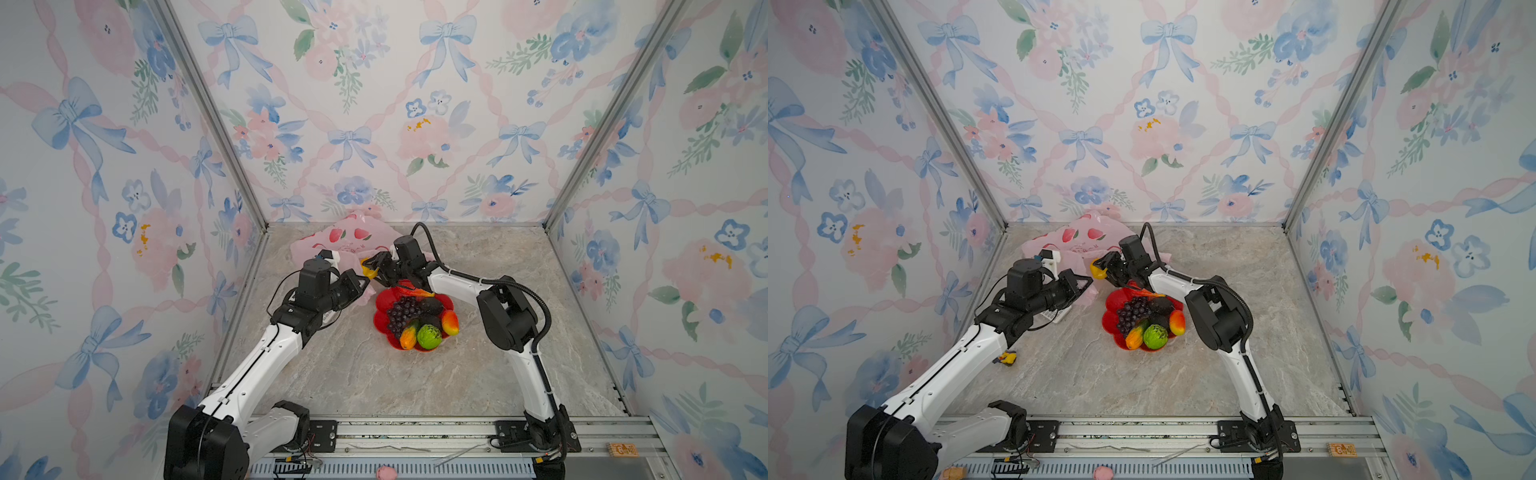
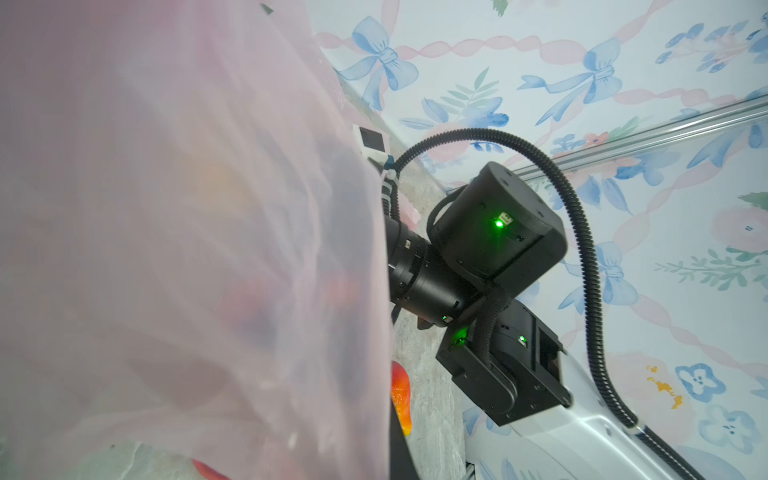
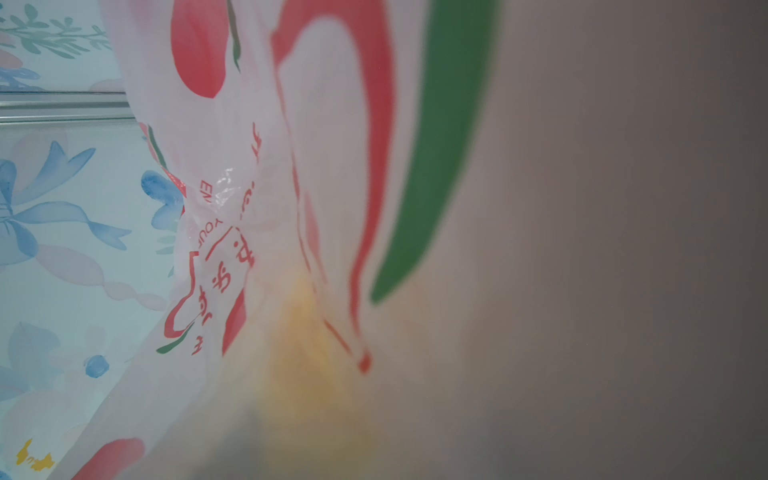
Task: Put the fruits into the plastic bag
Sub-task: 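Release the mango inside the bag and withdraw the right gripper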
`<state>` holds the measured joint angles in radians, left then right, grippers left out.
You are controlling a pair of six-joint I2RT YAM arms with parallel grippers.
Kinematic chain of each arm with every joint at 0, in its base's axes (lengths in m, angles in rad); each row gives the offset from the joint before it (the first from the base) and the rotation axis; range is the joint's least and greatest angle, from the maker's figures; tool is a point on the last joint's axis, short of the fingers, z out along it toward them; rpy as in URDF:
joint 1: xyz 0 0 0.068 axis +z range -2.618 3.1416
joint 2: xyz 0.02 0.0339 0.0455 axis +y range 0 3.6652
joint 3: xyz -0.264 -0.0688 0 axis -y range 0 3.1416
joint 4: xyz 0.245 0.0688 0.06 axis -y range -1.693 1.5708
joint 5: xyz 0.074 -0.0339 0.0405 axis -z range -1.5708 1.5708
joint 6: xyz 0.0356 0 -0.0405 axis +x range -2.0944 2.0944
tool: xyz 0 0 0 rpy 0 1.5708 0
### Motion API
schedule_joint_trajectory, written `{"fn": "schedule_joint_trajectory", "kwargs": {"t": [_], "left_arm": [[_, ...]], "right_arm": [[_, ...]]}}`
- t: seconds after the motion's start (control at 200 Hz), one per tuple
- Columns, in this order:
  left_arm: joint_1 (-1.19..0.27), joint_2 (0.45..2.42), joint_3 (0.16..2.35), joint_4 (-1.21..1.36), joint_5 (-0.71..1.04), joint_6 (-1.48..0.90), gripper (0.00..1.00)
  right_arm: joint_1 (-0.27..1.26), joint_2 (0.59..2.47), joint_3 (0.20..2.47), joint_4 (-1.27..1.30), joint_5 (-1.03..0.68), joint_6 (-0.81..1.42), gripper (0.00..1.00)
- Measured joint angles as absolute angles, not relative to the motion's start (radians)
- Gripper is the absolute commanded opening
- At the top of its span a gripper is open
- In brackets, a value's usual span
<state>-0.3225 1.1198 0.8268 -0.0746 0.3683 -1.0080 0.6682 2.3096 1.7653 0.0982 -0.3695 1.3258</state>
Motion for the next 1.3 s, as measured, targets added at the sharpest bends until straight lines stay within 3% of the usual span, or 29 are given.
{"fn": "schedule_joint_trajectory", "kwargs": {"t": [0.59, 0.855, 1.3], "left_arm": [[-0.350, 1.206, 0.845, 0.046, 0.525, -1.054, 0.00], [-0.348, 1.205, 0.833, 0.100, 0.537, -1.081, 0.00], [-0.300, 1.176, 0.810, 0.051, 0.521, -1.052, 0.00]], "right_arm": [[0.655, 2.487, 2.052, 0.035, -0.316, 1.362, 0.63], [0.653, 2.525, 2.113, -0.028, -0.309, 1.356, 0.81], [0.612, 2.521, 2.248, -0.104, -0.337, 1.250, 0.83]]}}
